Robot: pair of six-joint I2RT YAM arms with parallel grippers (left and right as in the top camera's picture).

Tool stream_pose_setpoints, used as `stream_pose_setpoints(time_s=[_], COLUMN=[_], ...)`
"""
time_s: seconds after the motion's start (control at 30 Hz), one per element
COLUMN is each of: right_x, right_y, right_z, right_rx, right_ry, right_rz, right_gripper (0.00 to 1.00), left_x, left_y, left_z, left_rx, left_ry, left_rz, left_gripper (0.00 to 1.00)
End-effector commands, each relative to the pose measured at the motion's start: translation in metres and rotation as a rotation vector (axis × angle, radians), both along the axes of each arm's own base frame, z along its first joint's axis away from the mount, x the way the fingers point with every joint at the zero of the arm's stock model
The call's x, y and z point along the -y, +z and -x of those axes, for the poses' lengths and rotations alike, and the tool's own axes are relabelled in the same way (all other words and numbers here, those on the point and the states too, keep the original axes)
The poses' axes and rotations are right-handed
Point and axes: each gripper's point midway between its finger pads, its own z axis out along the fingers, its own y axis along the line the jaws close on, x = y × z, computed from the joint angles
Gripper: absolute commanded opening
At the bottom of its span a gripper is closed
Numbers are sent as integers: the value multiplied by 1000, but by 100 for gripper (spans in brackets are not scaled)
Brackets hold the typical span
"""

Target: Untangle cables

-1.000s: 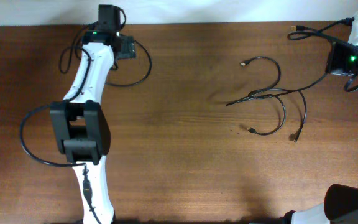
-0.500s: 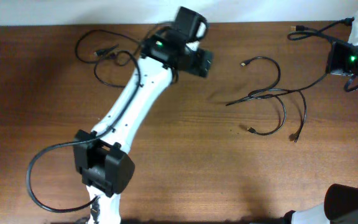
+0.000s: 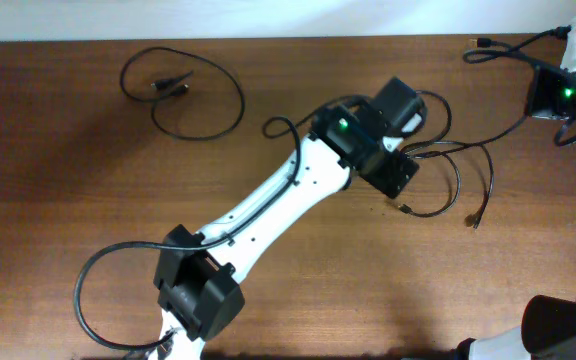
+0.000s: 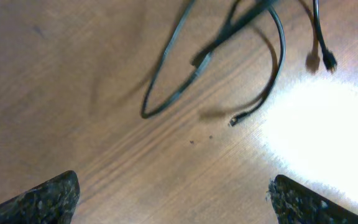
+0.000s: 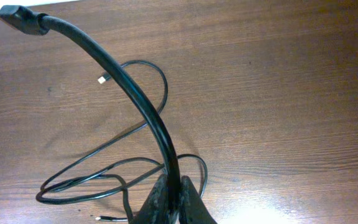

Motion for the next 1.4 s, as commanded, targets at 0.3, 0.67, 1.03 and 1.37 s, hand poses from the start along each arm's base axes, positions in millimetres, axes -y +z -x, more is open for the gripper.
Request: stream_pose_setpoints(time_s=[0.3, 0.67, 1.03, 1.37], right_x=[0, -26, -36, -39], right_y=[-41, 10, 63, 79], right_z=[-16, 14, 64, 79], right_rx=[-108, -18, 97, 143], right_ry=[19, 63, 61, 61], right_rz=[-31, -6, 18, 30], right_gripper=[4, 4, 4, 4], left_x=[1, 3, 15, 63], left_y=[-30, -54, -54, -99], left_z=[11, 16, 22, 51], left_rx=[-38, -63, -52, -95], left_ry=[-43, -59, -91, -290], left_rz=[-38, -36, -20, 2], left_gripper=[99, 99, 99, 99])
